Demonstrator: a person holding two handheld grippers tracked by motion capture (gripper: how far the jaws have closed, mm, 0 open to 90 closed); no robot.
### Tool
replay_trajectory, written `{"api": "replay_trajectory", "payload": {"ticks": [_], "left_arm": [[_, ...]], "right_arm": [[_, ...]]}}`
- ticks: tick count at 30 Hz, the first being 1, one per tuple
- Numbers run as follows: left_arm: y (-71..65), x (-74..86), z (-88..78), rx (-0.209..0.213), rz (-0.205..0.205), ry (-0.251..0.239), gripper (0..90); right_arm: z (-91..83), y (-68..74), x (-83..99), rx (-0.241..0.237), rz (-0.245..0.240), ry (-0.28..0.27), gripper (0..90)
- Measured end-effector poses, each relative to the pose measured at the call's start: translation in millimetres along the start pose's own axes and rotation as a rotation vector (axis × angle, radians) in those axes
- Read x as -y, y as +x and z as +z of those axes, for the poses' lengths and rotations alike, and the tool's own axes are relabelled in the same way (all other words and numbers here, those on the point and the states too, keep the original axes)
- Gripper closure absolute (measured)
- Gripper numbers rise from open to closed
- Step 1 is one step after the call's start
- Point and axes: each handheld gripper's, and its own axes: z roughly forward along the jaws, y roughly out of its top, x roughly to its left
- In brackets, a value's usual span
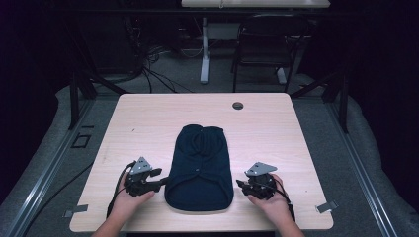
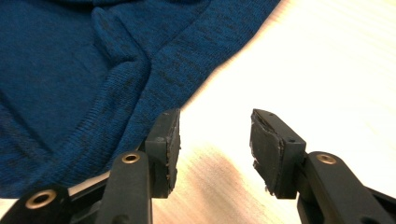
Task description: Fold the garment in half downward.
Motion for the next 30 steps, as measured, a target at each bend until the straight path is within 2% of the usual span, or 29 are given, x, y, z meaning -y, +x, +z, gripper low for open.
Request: {"api": "replay_trajectory", "payload": {"ticks": [2, 9, 13, 15, 18, 21, 22, 24, 25, 28, 30], "left_arm": [[1.7, 0.6, 0.4, 0.001, -0.018, -0.001, 49.9], [1.7, 0.4, 1.0, 0.002, -0.011, 0.004, 49.9], [2.3, 0.2, 1.5, 0.007, -0.021, -0.001, 49.9], [4.5, -1.3, 2.6, 0.014, -0.021, 0.008, 49.9], [10.2, -7.3, 5.2, 0.033, -0.053, 0.012, 50.4], [18.0, -17.3, 7.2, 0.081, -0.108, -0.01, 52.8], [20.6, -21.7, 8.8, 0.08, -0.109, -0.003, 53.3], [25.5, -32.0, 14.3, 0.063, -0.066, 0.01, 54.7], [26.6, -35.4, 16.6, 0.06, -0.059, 0.016, 54.8], [31.2, -48.3, 25.3, 0.057, -0.032, 0.04, 55.8], [31.9, -52.9, 29.3, 0.06, -0.029, 0.048, 57.2]], "right_arm": [[1.9, 1.5, -0.6, 0.003, -0.015, 0.002, 52.1], [7.6, 6.4, -1.2, 0.0, -0.061, 0.033, 51.5], [9.8, 5.3, -2.4, -0.013, -0.052, 0.032, 50.4], [11.0, 2.5, -4.6, -0.033, -0.031, 0.036, 50.5], [10.8, -2.1, -13.3, -0.051, -0.037, 0.039, 51.4], [11.6, -5.9, -24.3, -0.064, -0.043, 0.037, 52.9], [13.3, -7.3, -28.4, -0.068, -0.048, 0.036, 52.9], [18.3, -10.8, -38.3, -0.063, -0.073, 0.056, 54.6], [20.7, -13.0, -42.7, -0.064, -0.082, 0.063, 55.9], [27.8, -20.3, -54.4, -0.076, -0.084, 0.072, 59.2], [33.6, -25.8, -62.8, -0.093, -0.076, 0.082, 60.6]]}}
